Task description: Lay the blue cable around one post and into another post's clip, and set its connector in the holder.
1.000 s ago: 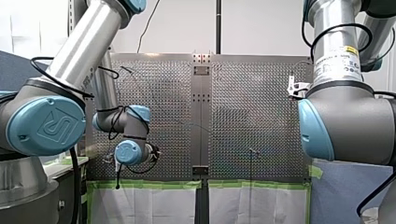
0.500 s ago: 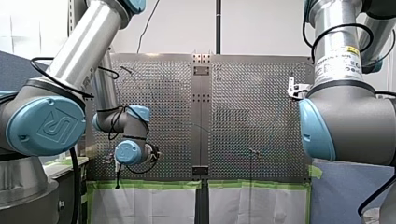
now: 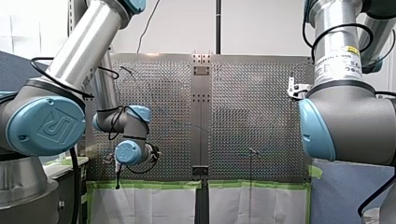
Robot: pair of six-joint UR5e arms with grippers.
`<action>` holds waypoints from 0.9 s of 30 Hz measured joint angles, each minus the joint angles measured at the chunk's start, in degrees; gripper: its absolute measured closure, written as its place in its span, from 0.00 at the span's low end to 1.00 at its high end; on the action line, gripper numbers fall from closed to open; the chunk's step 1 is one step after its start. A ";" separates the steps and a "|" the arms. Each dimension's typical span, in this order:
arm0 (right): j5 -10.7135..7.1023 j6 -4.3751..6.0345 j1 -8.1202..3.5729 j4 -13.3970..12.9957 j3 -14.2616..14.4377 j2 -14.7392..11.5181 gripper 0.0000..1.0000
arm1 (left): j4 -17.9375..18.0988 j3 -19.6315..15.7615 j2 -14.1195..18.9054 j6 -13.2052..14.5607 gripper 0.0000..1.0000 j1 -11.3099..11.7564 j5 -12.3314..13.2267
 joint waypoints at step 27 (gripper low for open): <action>0.00 0.00 0.00 0.00 0.00 0.00 0.04 | 6.35 0.08 0.07 -4.45 0.01 -0.30 -0.09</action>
